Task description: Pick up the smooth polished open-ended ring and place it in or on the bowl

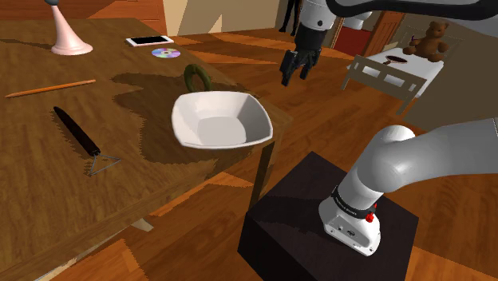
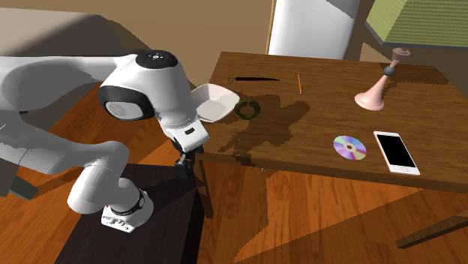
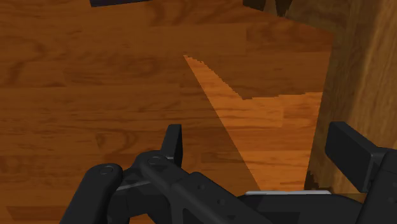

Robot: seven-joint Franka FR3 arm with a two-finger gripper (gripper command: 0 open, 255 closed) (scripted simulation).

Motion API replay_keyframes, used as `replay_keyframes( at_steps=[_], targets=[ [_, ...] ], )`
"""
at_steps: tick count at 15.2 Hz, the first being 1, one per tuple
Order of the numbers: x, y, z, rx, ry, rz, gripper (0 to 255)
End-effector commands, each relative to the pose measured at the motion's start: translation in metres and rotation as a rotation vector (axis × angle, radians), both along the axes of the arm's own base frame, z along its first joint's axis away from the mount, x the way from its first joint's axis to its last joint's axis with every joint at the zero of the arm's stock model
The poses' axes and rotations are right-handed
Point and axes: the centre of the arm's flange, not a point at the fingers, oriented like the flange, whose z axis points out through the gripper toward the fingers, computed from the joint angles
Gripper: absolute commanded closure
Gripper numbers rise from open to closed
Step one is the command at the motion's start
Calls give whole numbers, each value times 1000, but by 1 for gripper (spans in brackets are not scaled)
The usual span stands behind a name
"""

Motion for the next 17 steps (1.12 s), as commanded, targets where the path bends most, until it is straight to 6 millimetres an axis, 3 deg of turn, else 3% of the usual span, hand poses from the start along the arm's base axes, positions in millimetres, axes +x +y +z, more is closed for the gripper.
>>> replay_keyframes(
  at_steps=[1,17],
  targets=[
    [0,0,0,0,0,0,0],
    [97,182,42,-17,-23,122,0]
  ],
)
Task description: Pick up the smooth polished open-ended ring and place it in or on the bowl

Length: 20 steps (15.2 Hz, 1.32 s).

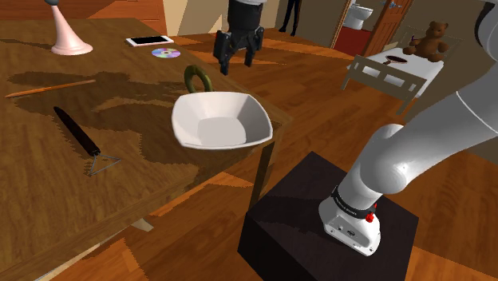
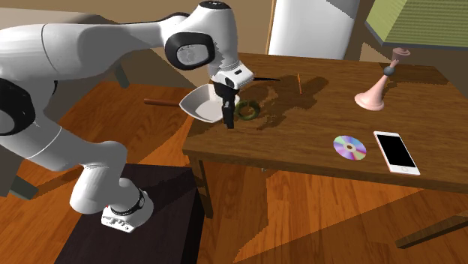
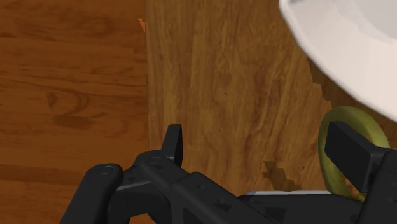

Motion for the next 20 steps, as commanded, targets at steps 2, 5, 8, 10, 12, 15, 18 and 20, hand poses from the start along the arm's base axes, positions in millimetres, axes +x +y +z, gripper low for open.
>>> replay_keyframes(
  at_steps=[2,5,8,10,12,15,18,20],
  targets=[
    [16,35,7,-2,-4,23,0],
    [31,70,14,-5,-9,46,0],
    [40,91,13,-7,-11,59,0],
    [41,90,3,-7,-11,59,0],
    [42,90,-8,-7,-11,59,0],
    [44,90,-21,-7,-11,59,0],
    [44,90,-21,-7,-11,59,0],
    [44,90,-21,-7,-11,59,0]
  ],
)
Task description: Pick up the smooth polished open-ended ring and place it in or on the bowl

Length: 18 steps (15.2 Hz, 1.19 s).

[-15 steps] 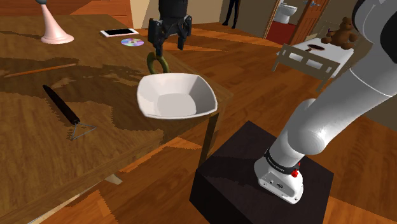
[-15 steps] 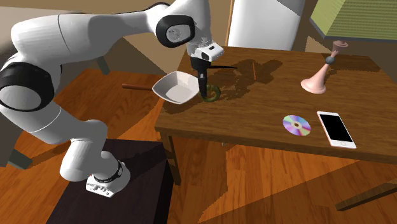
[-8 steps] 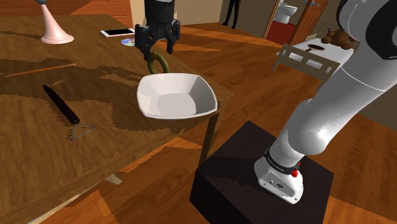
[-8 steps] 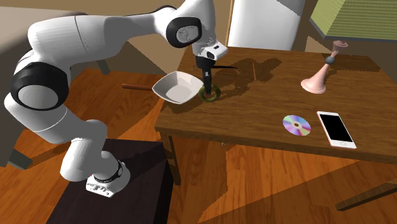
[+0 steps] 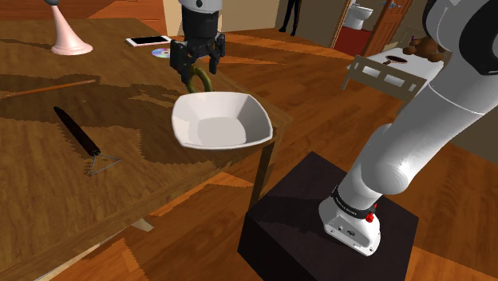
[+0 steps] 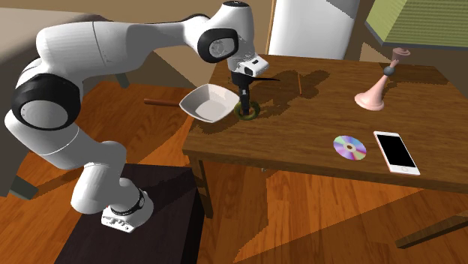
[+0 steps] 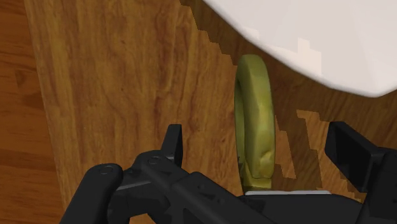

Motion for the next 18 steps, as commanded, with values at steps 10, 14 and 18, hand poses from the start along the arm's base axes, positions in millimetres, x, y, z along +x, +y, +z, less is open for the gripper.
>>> replay_keyframes(
  at_steps=[10,14,18],
  targets=[
    [0,0,0,0,0,0,255],
    [0,0,10,0,0,0,255],
    [0,0,32,0,0,0,255]
  ],
)
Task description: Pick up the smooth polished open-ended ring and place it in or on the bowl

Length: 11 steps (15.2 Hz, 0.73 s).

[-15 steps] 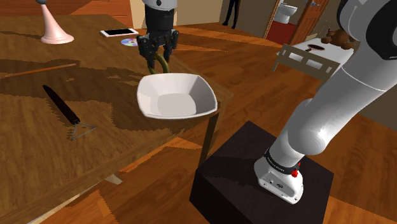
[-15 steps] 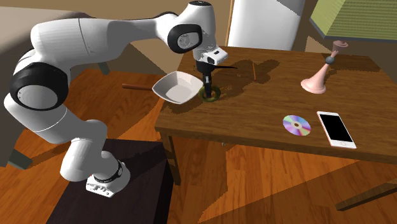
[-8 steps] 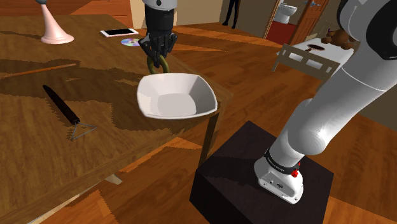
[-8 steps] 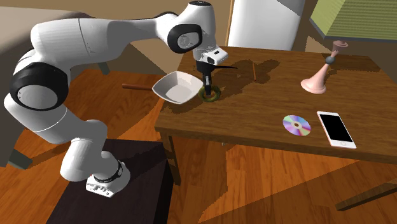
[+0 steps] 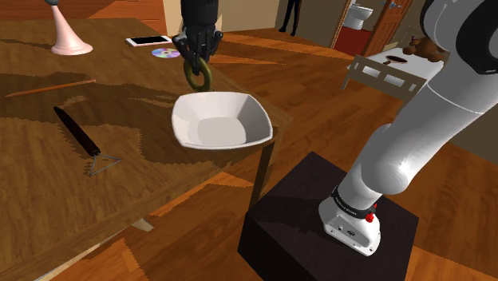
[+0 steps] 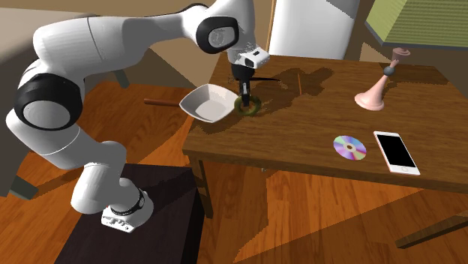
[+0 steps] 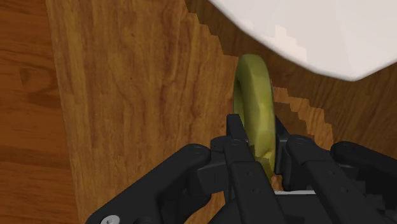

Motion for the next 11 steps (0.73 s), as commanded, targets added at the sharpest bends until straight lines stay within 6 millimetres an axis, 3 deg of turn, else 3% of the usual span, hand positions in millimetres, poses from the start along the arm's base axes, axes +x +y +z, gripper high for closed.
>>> replay_keyframes(
  at_steps=[1,11],
  targets=[
    [-1,0,10,0,0,0,255],
    [-1,0,63,0,0,0,255]
  ],
)
